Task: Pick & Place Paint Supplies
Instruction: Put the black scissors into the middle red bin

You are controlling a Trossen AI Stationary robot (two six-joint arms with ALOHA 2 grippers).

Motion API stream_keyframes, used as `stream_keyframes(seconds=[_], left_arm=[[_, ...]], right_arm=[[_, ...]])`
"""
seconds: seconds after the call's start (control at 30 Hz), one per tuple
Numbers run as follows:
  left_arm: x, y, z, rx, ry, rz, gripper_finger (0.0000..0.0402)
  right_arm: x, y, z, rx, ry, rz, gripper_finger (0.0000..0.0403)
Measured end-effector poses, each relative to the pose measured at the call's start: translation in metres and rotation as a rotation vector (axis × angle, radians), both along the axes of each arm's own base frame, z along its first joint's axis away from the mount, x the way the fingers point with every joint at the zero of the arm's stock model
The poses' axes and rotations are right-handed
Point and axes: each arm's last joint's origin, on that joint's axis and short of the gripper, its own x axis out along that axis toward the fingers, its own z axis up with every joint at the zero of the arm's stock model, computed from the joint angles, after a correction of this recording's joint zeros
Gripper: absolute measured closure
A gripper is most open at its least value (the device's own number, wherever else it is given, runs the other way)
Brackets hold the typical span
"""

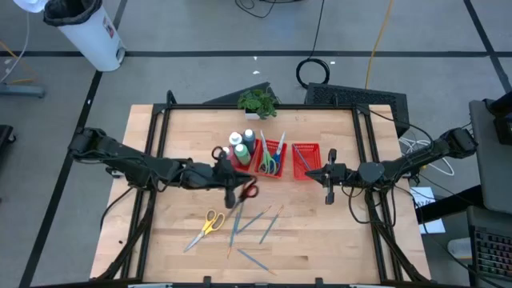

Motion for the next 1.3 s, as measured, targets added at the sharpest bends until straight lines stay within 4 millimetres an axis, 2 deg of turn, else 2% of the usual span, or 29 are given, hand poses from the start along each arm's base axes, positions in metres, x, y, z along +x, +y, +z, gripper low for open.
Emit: stream_keyframes(seconds=[0.17, 0.27, 0.37, 0.47, 0.6, 0.73, 0.83, 1.0, 1.3], left_arm=[[0.024, 0.004, 0.013, 0.075, -0.298, 0.025, 0.0389], [0.035, 0.02, 0.014, 0.093, -0.415, 0.11, 0.0389], [0.045, 0.04, 0.005, 0.093, -0.457, 0.22, 0.0389], [0.058, 0.058, -0.003, 0.11, -0.44, 0.321, 0.0389], [0.084, 0.079, -0.015, 0.162, -0.398, 0.367, 0.0389], [0.111, 0.092, -0.028, 0.269, -0.32, 0.392, 0.0389], [0.125, 0.097, -0.036, 0.328, -0.232, 0.49, 0.0389], [0.129, 0.098, -0.045, 0.396, -0.096, 0.646, 0.0389], [0.125, 0.099, -0.062, 0.299, 0.001, 0.693, 0.0384]], right_arm=[[0.0, 0.0, 0.0, 0.002, -0.004, 0.0, 0.0403], [0.0, 0.0, 0.001, 0.004, -0.009, 0.0, 0.0403], [0.0, 0.0, 0.001, 0.005, -0.011, 0.0, 0.0403], [0.0, 0.0, 0.001, 0.005, -0.012, 0.0, 0.0403], [0.0, 0.0, 0.001, 0.003, -0.012, -0.003, 0.0403], [0.0, -0.001, 0.002, 0.006, -0.016, -0.009, 0.0403], [0.0, -0.001, 0.002, 0.006, -0.016, -0.008, 0.0403], [0.0, -0.001, 0.001, 0.006, -0.015, -0.008, 0.0403], [0.0, -0.001, 0.001, 0.004, -0.011, -0.008, 0.0403]])
